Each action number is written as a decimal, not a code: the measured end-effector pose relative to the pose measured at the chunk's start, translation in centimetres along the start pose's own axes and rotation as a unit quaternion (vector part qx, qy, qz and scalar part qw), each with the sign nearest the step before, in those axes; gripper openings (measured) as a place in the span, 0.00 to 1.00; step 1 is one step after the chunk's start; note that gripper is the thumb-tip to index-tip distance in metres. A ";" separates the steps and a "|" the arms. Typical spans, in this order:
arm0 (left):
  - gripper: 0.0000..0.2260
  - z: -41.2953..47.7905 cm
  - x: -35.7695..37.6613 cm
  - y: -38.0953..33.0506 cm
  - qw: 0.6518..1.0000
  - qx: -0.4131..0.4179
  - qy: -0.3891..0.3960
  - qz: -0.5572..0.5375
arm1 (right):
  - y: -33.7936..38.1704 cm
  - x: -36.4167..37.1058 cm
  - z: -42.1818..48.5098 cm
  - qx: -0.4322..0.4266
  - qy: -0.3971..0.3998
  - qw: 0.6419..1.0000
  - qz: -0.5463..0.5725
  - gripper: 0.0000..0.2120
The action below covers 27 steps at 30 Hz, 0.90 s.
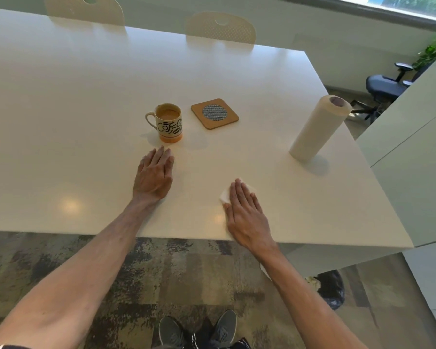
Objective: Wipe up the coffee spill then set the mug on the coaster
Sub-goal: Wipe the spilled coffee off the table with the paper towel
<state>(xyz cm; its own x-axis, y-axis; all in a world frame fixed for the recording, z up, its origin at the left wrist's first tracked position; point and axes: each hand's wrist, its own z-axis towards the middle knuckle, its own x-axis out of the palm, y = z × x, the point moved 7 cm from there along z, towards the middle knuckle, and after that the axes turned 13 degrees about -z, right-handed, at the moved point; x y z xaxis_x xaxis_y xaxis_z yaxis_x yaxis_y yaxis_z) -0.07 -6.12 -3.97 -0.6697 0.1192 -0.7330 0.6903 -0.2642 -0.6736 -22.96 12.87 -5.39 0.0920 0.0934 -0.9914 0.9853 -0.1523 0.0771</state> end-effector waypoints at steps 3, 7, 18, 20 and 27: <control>0.27 0.0 0.0 -0.1 1.000 -0.002 0.003 0.000 | -2.4 -0.4 1.4 0.050 0.004 0.999 0.012 0.32; 0.27 0.0 -0.1 -0.1 1.000 -0.001 0.001 0.000 | -3.5 -1.1 4.4 0.095 0.010 0.995 0.030 0.32; 0.26 0.7 -0.4 0.3 0.999 -0.008 -0.031 -0.028 | 2.6 -2.3 13.3 0.078 0.023 0.995 0.060 0.33; 0.26 0.8 -0.4 0.2 0.999 -0.009 -0.035 -0.030 | 4.1 -2.3 13.9 0.063 0.024 0.996 0.058 0.33; 0.27 1.1 -0.3 0.4 0.999 -0.009 -0.029 -0.028 | 9.7 -1.5 14.0 -0.023 0.032 0.998 0.045 0.33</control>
<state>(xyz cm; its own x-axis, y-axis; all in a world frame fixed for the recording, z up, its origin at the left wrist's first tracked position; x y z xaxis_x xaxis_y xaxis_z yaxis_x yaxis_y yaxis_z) 0.08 -7.32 -3.90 -0.7218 0.0783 -0.6877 0.6553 -0.2422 -0.7154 -15.53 -2.53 -4.59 0.1876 0.1441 -0.9716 0.9781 -0.1180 0.1714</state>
